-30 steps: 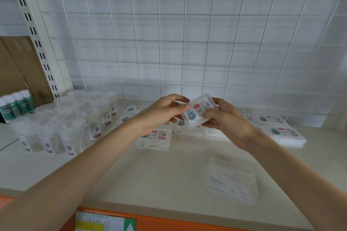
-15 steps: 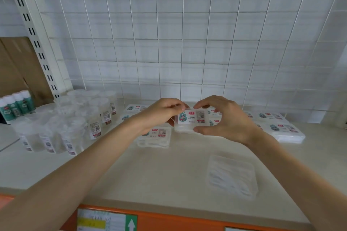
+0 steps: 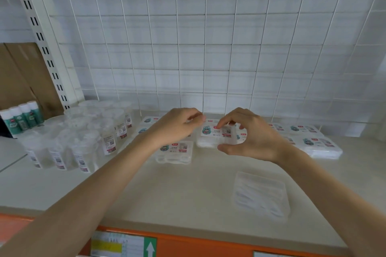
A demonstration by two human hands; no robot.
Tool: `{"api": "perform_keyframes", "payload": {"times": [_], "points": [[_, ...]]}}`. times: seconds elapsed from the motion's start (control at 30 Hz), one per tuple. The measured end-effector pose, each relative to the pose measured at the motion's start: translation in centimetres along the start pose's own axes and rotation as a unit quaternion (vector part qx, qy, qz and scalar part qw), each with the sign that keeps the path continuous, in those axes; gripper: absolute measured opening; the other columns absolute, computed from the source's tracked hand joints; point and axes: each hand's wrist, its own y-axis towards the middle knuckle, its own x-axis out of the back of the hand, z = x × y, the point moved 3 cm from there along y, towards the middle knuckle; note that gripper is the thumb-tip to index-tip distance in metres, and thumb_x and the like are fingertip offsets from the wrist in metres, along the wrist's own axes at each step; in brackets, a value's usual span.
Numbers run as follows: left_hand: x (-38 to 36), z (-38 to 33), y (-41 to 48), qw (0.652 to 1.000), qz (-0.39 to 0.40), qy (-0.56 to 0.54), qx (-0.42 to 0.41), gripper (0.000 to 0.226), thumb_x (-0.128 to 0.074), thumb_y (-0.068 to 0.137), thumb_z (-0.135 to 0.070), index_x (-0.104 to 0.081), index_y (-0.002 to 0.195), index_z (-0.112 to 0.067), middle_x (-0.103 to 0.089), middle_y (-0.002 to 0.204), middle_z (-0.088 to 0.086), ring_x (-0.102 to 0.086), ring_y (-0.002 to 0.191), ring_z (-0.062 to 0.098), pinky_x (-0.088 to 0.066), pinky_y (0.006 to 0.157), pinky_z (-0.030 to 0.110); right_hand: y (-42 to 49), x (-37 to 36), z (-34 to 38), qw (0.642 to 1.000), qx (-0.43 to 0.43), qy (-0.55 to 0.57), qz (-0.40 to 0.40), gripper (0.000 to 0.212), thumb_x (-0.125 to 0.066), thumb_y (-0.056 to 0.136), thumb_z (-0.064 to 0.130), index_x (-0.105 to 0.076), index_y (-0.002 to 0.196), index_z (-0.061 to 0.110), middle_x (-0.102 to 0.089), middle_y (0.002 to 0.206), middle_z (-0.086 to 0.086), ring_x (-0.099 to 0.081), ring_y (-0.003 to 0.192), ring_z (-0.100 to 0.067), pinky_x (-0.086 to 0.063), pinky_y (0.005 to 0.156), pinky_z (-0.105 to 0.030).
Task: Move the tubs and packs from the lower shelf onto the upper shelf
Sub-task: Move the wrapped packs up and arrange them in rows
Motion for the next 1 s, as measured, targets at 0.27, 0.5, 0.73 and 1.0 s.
{"api": "perform_keyframes", "payload": {"times": [0.27, 0.5, 0.73, 1.0], "points": [[0.4, 1.9, -0.2, 0.972, 0.079, 0.219, 0.04, 0.05, -0.037, 0.103, -0.045, -0.038, 0.148, -0.022, -0.039, 0.153, 0.004, -0.035, 0.14, 0.023, -0.027, 0.112, 0.039, -0.4, -1.5, 0.1, 0.996, -0.01, -0.029, 0.081, 0.04, -0.082, 0.068, 0.043, -0.063, 0.103, 0.039, -0.056, 0.104, 0.021, -0.051, 0.103, 0.002, -0.039, 0.088, -0.016], [1.2, 1.8, -0.3, 0.976, 0.136, 0.154, 0.07, 0.065, -0.042, 0.099, -0.055, -0.028, 0.153, -0.021, -0.026, 0.16, 0.002, -0.026, 0.146, 0.022, -0.026, 0.117, 0.041, -0.6, -2.0, 0.2, 0.992, -0.007, -0.047, 0.115, 0.041, -0.081, 0.071, 0.048, -0.062, 0.106, 0.037, -0.055, 0.106, 0.022, -0.048, 0.105, 0.004, -0.033, 0.09, -0.008], [1.9, 2.1, -0.8, 0.964, 0.204, 0.138, 0.104, 0.076, -0.059, 0.089, -0.058, -0.03, 0.152, -0.026, -0.032, 0.157, -0.003, -0.035, 0.141, 0.019, -0.031, 0.114, 0.036, -0.5, -2.2, 0.0, 0.991, -0.005, -0.064, 0.118, 0.043, -0.082, 0.069, 0.051, -0.063, 0.106, 0.038, -0.053, 0.11, 0.022, -0.044, 0.108, 0.005, -0.029, 0.09, -0.004], [1.4, 2.4, -0.5, 0.96, 0.212, 0.143, 0.11, 0.077, -0.058, 0.089, -0.06, -0.03, 0.152, -0.024, -0.028, 0.157, 0.0, -0.033, 0.142, 0.022, -0.03, 0.116, 0.041, -0.4, -2.4, 0.0, 0.99, -0.008, -0.062, 0.123, 0.039, -0.077, 0.073, 0.055, -0.063, 0.107, 0.04, -0.05, 0.114, 0.026, -0.042, 0.113, 0.004, -0.03, 0.097, -0.017]]}}
